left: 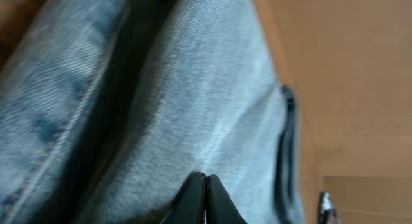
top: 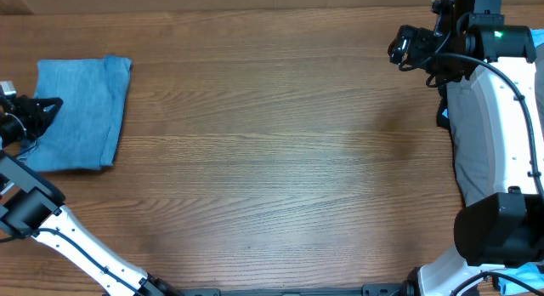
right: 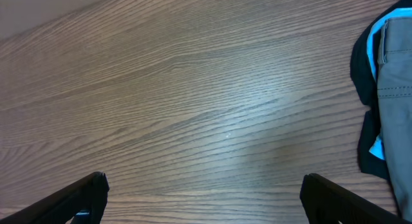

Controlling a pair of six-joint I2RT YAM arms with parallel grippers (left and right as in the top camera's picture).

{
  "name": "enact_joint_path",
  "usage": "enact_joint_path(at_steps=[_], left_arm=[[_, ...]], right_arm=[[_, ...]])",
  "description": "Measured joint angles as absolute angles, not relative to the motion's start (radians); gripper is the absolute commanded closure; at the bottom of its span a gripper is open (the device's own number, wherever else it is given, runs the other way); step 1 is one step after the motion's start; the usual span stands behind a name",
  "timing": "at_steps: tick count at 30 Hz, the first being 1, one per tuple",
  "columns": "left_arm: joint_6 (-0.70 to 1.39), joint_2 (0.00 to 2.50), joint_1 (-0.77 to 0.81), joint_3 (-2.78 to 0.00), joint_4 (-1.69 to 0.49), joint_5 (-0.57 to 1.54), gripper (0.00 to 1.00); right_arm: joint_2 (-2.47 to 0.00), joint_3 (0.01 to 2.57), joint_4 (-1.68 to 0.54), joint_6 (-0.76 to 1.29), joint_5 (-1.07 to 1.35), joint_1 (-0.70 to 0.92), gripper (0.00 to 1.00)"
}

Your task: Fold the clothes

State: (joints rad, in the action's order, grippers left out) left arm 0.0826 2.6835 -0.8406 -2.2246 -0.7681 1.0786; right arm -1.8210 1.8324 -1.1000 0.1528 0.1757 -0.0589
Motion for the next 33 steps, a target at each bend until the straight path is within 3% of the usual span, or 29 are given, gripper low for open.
enact_joint_path(at_steps=[6, 10, 18, 22, 31, 33], left_arm=[[0.187, 2.690, -0.873, -2.394, -0.834, 1.262, 0.96], [0.194, 2.690, -0.877, -2.431, -1.042, 1.306, 0.94], [-0.073, 2.690, -0.869, -2.407, -1.504, 1.020, 0.87], [-0.190, 2.690, -0.858, -2.407, -1.523, 0.955, 0.96], [-0.372, 2.676, -0.859, -2.253, -1.436, 0.931, 0.96], [-0.417, 2.655, -0.863, -2.200, -1.401, 0.950, 0.92]], right_arm=[[-1.821, 1.832, -1.100, 0.153, 0.176, -0.059, 0.00], [-1.821, 1.832, -1.100, 0.153, 0.176, -0.059, 0.00], [-1.821, 1.832, -1.100, 0.153, 0.176, -0.059, 0.00], [-1.821, 1.832, -1.100, 0.153, 0.176, -0.059, 0.00], [-1.821, 1.832, -1.100, 0.152, 0.176, -0.059, 0.00], [-1.821, 1.832, -1.100, 0.153, 0.176, -0.059, 0.00]])
